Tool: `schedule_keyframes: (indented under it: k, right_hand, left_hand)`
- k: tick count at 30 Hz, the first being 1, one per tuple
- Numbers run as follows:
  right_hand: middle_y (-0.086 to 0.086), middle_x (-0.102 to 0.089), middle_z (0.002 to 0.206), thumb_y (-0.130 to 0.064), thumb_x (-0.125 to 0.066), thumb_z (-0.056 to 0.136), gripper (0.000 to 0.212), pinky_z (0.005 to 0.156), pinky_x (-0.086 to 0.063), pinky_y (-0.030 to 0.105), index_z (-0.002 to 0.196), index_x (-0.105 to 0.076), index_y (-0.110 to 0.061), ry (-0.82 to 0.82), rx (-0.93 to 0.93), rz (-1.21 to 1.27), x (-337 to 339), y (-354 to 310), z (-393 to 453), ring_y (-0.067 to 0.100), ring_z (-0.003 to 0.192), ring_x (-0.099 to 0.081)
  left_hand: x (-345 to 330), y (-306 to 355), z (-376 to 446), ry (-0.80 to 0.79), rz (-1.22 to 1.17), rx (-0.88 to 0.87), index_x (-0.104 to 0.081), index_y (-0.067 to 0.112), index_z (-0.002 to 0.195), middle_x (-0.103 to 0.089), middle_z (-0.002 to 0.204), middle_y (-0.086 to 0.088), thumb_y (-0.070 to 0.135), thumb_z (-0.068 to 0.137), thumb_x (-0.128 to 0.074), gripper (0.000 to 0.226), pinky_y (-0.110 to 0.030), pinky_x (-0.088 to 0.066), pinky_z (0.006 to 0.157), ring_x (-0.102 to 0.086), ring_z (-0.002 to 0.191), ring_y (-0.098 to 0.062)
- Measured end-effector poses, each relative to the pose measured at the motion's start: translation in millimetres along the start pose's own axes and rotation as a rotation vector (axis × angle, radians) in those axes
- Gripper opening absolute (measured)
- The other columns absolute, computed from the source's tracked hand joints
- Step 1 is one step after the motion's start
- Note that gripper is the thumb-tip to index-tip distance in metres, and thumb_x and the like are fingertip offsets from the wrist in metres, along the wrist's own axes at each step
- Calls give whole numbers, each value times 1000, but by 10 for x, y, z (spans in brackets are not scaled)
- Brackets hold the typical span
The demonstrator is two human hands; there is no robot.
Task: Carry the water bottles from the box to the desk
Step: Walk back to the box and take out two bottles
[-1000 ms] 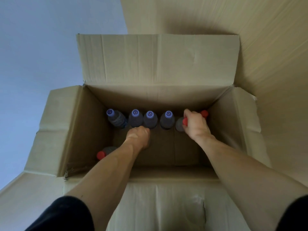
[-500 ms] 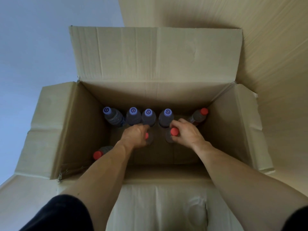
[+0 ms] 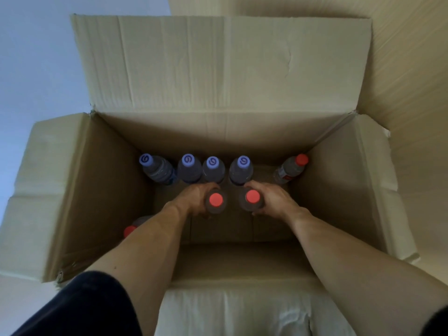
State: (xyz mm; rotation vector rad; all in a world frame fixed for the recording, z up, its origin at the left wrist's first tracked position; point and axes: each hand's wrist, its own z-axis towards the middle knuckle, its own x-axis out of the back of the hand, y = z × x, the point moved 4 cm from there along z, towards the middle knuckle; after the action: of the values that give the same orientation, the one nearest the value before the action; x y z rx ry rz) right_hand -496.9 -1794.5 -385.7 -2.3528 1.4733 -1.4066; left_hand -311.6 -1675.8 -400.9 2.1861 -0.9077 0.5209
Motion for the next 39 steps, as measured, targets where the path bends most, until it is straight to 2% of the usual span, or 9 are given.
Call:
schedule_keyframes:
  k: [5,10,16,20,24,30,34,37,39]
  right_hand:
    - [3,-67,126,-20,-91,67,70,97,-48,38,129,-58,-24,85,-1,129,69,38,-58,26,119,-60]
    - [-7,-65,119,-15,-95,60,73,104,-45,33,124,-62,-26,58,-108,391,255,97,-245,13,115,-58]
    - [-6,-77,102,-33,-85,44,62,93,-51,33,104,-71,-26,114,-128,851,466,-53,-632,19,107,-69]
    - [-5,-76,107,-27,-80,54,47,91,-48,31,100,-75,-37,124,-91,1021,703,-303,-924,14,107,-68]
    - [-3,-74,114,-14,-70,77,41,103,-45,45,114,-66,-31,187,-96,1136,890,-427,-1138,22,117,-62]
    - [12,-73,116,-32,-68,88,42,83,-57,38,124,-64,-12,316,-38,1313,1153,-764,-1351,30,111,-68]
    - [14,-75,100,-46,-71,83,49,71,-59,35,114,-70,-7,379,4,1487,1285,-1035,-1420,24,84,-73]
    - [12,-75,92,-53,-72,81,53,65,-60,34,112,-70,-10,370,0,1564,1336,-1184,-1455,22,74,-73]
    - [12,-75,91,-57,-70,83,57,63,-60,36,115,-68,-11,357,-10,1588,1339,-1248,-1474,22,73,-74]
  left_hand:
    - [77,55,-42,74,-33,-30,-60,23,128,-66,126,-2,17,69,-88,66,-30,-48,93,-61,116,-22]
    - [310,223,-288,57,-162,-34,-66,16,118,-71,117,-2,21,68,-88,54,-36,-53,95,-66,108,-20]
    - [621,451,-719,57,-467,-76,-67,24,101,-72,97,6,8,70,-79,37,-17,-52,75,-68,92,-8]
    - [826,634,-993,102,-748,-114,-69,18,108,-76,101,-1,10,59,-75,50,-23,-56,79,-71,96,-16]
    - [970,723,-1191,137,-903,-95,-67,26,110,-75,107,1,13,78,-80,37,-36,-56,81,-69,104,-20]
    - [1178,917,-1486,206,-1190,-141,-67,15,121,-77,107,-10,37,82,-81,46,-41,-60,78,-75,95,-26]
    - [1308,1079,-1633,230,-1265,-97,-66,12,115,-77,90,-10,53,75,-80,59,-40,-61,72,-75,78,-25]
    - [1365,1140,-1736,188,-1312,-53,-65,8,115,-74,87,-13,53,81,-77,57,-44,-61,78,-72,74,-27]
    - [1405,1162,-1819,147,-1373,-61,-64,8,117,-74,83,-12,44,86,-76,49,-41,-61,71,-71,69,-25]
